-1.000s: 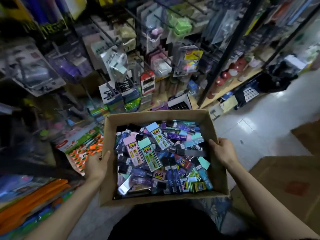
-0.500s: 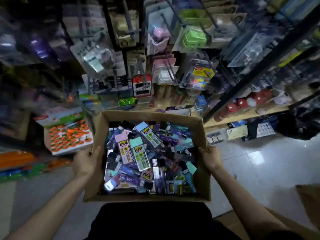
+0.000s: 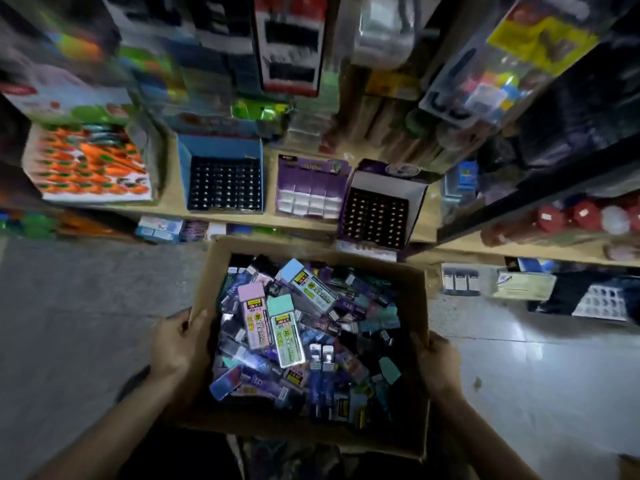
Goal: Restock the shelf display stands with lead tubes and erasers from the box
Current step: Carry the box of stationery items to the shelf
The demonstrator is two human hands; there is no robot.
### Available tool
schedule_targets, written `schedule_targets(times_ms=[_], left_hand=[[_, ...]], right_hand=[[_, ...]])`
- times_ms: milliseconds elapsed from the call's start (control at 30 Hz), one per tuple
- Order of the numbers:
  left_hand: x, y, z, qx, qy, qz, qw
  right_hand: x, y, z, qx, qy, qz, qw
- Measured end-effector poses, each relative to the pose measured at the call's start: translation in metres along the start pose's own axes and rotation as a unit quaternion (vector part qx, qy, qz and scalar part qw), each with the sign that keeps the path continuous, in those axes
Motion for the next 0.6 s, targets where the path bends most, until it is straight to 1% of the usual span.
schedule_targets(times_ms=[67, 133, 233, 367, 467, 600], left_hand=[[-0.041, -0.027, 0.043, -0.042, 0.027, -0.018, 0.999], [-0.073, -0.056, 0.079, -0.049, 0.042, -0.024, 0.998], [-0.089, -0.088, 0.123, -0.037, 0.029, -0.005, 0.999], [-0.097, -0.118, 0.178, -0.017, 0.089, 0.001, 0.996], [-0.115, -0.146, 0.218, 0.004, 0.083, 0.018, 0.996], [-0.142, -0.171, 0.267, 0.021, 0.086, 0.022, 0.996]], right_hand=[[0.035, -0.023, 0.028, -0.005, -0.001, 0.012, 1.000], [0.070, -0.050, 0.058, -0.005, -0.007, 0.016, 1.000], [0.113, -0.094, 0.100, -0.003, -0.015, 0.009, 1.000], [0.149, -0.153, 0.146, -0.008, -0.033, -0.015, 0.999], [0.165, -0.195, 0.170, 0.002, -0.010, -0.046, 0.999], [0.184, -0.236, 0.196, 0.026, 0.016, -0.088, 0.996]])
Point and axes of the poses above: each hand's wrist, its own y-axis away from the middle knuckle, its own z-axis out of the palm, x = y × z, the point moved 9 cm from there along -y, towards the middle knuckle, and after that the axes turned 13 degrees about -y, right-handed, at the moved point
